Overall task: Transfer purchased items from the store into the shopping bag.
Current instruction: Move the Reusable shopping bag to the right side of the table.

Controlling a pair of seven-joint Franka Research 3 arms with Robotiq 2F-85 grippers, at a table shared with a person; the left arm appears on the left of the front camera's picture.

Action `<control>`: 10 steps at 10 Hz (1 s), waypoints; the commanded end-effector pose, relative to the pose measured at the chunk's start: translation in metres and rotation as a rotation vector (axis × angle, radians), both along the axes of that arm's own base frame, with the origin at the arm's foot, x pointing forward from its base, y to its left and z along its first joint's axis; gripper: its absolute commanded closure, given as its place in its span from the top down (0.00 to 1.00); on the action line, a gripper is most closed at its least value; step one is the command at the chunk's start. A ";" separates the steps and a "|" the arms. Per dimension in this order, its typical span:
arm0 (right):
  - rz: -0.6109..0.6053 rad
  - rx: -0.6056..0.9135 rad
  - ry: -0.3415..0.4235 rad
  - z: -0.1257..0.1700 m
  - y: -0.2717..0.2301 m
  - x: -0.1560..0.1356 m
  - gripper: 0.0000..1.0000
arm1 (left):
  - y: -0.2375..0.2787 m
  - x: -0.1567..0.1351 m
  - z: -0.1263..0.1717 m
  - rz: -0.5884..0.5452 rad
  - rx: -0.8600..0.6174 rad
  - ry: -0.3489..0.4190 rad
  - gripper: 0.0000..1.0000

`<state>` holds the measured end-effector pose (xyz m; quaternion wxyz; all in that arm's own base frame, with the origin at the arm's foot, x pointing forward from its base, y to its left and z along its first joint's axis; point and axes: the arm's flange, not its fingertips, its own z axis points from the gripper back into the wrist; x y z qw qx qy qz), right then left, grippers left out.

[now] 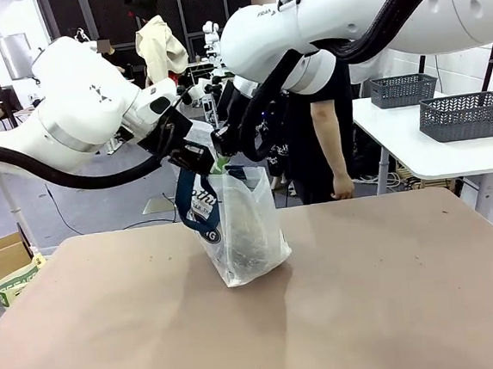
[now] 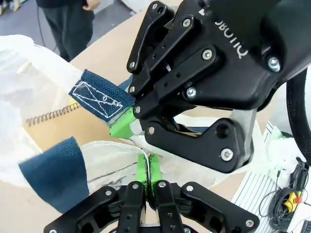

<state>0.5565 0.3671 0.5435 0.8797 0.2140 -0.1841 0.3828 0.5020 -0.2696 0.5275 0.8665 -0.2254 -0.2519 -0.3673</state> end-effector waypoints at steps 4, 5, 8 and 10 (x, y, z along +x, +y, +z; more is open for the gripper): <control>-0.179 0.143 0.067 -0.004 0.001 -0.008 0.00 | 0.011 0.017 -0.002 -0.140 -0.130 -0.043 0.00; -0.202 0.152 0.071 -0.005 0.002 -0.006 0.00 | 0.011 0.019 -0.001 -0.166 -0.148 -0.065 0.00; -0.176 0.109 0.074 -0.005 -0.002 0.004 0.00 | 0.009 0.011 -0.006 -0.117 -0.092 -0.033 0.00; -0.176 0.109 0.074 -0.005 -0.002 0.004 0.00 | 0.009 0.011 -0.006 -0.117 -0.092 -0.033 0.00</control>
